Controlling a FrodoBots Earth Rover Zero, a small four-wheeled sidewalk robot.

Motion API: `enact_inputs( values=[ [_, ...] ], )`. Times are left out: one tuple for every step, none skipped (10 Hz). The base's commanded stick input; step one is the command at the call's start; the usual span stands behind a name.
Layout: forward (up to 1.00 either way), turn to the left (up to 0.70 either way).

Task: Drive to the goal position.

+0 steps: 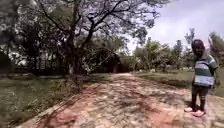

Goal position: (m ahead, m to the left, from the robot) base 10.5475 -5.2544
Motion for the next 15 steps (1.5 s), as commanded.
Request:
enact_inputs(
  values=[
    [0.7, 0.0],
    [0.7, 0.0],
    [0.7, 0.0],
    [0.7, 0.0],
    [0.7, 0.0],
    [0.7, 0.0],
    [0.7, 0.0],
    [0.7, 0.0],
    [0.7, 0.0],
    [0.7, 0.0],
    [0.7, 0.0],
    [0.7, 0.0],
    [0.7, -0.19],
    [0.7, -0.35],
    [0.7, -0.35]
  ],
)
